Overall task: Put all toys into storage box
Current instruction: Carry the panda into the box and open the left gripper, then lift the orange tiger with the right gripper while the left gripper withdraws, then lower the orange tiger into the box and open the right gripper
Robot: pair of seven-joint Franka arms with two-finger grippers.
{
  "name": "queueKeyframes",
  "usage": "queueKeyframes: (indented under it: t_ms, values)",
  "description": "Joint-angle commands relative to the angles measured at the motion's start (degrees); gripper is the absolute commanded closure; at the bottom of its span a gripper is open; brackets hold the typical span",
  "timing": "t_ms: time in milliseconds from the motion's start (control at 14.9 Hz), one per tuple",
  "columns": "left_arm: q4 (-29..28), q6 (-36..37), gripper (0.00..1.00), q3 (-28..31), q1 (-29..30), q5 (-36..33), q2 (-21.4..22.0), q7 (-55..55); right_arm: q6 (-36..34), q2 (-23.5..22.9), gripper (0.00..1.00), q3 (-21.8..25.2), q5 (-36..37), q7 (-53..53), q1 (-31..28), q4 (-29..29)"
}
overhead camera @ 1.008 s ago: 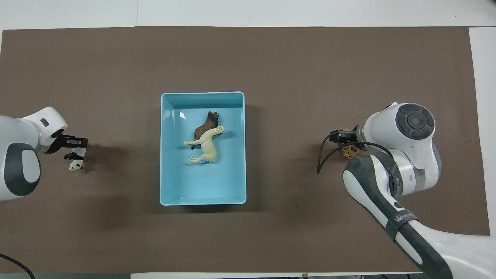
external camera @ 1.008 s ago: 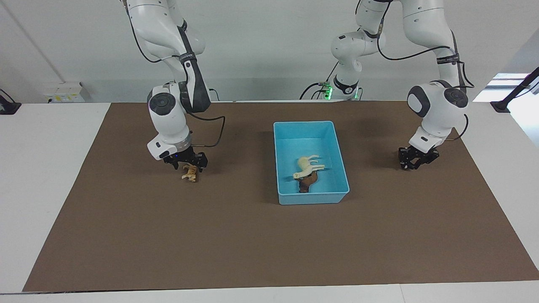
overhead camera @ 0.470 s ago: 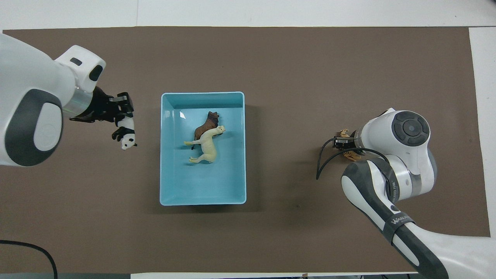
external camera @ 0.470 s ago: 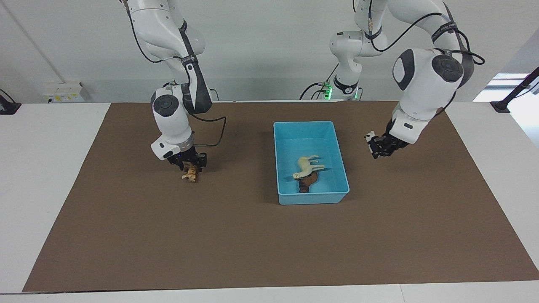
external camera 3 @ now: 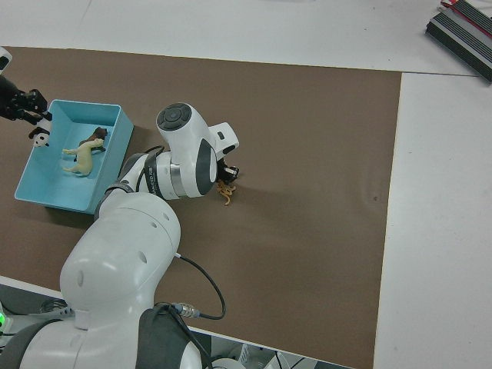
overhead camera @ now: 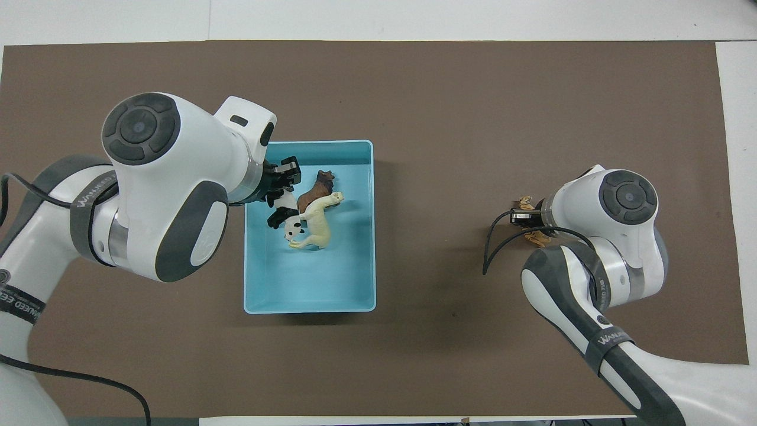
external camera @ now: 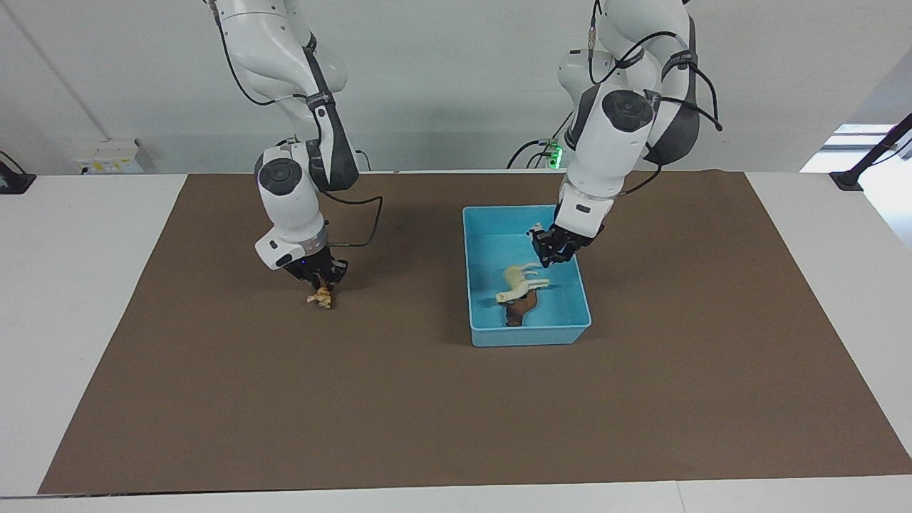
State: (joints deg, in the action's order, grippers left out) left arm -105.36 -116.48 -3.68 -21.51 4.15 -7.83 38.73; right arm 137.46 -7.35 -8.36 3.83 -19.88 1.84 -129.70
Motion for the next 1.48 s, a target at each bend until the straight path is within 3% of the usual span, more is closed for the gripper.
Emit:
queueKeyframes:
  t_ms: [0,202,336,672,874,1008,1209,1277,1344,1411]
  values:
    - [-1.0,-1.0,0.00,1.0,-0.3,0.6,0.9,0.4,-0.5,1.1,1.00,-0.6,0.4,0.4,-0.6,1.5]
    - [0.2,1.6,0.00,1.2,-0.1,0.5,1.7,0.3,-9.3,1.1,1.00,-0.9,-0.7,0.4,-0.4,9.0]
    - [2.1,8.2,0.00,2.2,1.9,0.3,5.3,-0.7,-13.0,1.0,1.00,-1.5,-6.2,-2.3,0.3,14.7]
    - [3.7,18.4,0.00,2.5,10.4,-0.7,12.3,-11.2,-23.5,-4.2,1.00,-1.7,-8.4,-24.1,9.6,33.7]
    - [11.5,27.9,0.00,2.7,13.7,-1.8,12.2,-20.6,-21.5,-5.9,1.00,-1.6,-8.5,-37.7,18.0,37.6]
    - [13.0,32.0,0.00,3.0,17.2,-3.4,12.3,-29.5,-16.2,-6.4,1.00,-1.6,-8.5,-44.4,23.4,37.8]
    - [12.7,30.3,0.00,2.6,21.1,-3.6,12.7,-35.5,-11.2,-9.4,1.00,-1.6,-8.0,-50.9,29.2,39.7]
    - [13.1,30.0,0.00,2.6,23.1,-3.5,12.0,-37.7,-9.9,-10.4,0.86,-1.6,-8.0,-50.9,29.6,40.2]
    - [13.6,30.8,0.00,2.2,23.9,-3.8,10.4,-38.7,-9.4,-10.8,0.25,-1.6,-7.8,-50.9,29.6,40.2]
    - [14.3,31.0,0.00,2.1,24.0,-3.7,9.9,-38.7,-9.4,-10.8,0.00,-1.6,-7.6,-50.8,29.5,40.1]
